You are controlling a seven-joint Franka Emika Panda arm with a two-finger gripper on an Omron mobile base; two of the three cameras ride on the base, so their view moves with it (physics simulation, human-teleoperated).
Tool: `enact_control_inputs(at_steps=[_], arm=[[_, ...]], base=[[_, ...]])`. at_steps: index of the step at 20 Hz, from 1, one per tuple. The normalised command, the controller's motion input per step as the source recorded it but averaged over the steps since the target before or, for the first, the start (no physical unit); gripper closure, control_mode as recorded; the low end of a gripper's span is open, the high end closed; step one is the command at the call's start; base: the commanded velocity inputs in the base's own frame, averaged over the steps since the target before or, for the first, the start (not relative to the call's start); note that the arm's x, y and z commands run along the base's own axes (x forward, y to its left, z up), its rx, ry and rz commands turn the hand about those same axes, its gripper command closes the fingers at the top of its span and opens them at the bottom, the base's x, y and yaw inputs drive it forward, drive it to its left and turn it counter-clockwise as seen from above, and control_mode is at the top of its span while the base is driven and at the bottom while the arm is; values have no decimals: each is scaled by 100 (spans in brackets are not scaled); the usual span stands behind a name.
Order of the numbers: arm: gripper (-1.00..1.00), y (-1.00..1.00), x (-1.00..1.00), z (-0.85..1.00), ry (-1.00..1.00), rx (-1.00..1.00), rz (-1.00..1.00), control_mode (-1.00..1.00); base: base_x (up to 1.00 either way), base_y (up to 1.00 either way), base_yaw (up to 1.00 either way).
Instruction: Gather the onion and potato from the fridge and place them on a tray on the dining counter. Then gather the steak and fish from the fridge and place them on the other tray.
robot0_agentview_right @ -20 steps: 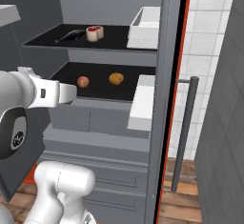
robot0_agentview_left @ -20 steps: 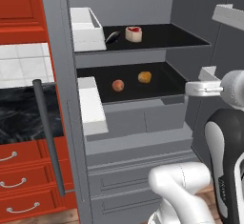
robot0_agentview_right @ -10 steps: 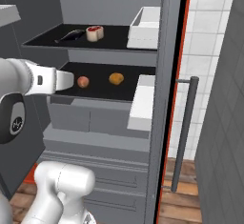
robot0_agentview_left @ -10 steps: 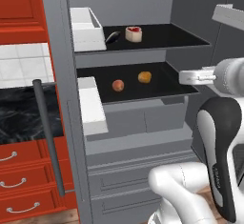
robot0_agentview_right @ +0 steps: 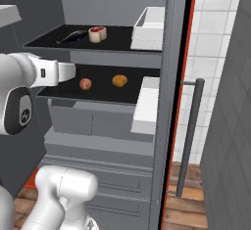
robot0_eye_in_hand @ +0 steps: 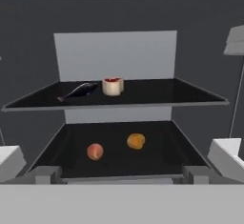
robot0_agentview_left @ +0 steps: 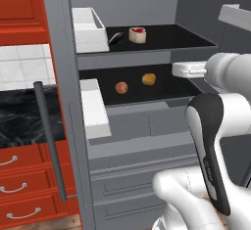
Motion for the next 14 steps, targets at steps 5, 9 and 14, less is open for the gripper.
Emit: enact_control_inputs(at_steps=[5, 9, 14], arm=[[-100, 10, 40, 21, 3, 0, 0, -100], [-100, 0, 44, 10, 9, 0, 0, -100], [-100, 0, 40, 1, 14, 0, 0, -100]], base=[[0, 0, 0], [0, 0, 0], [0, 0, 0]])
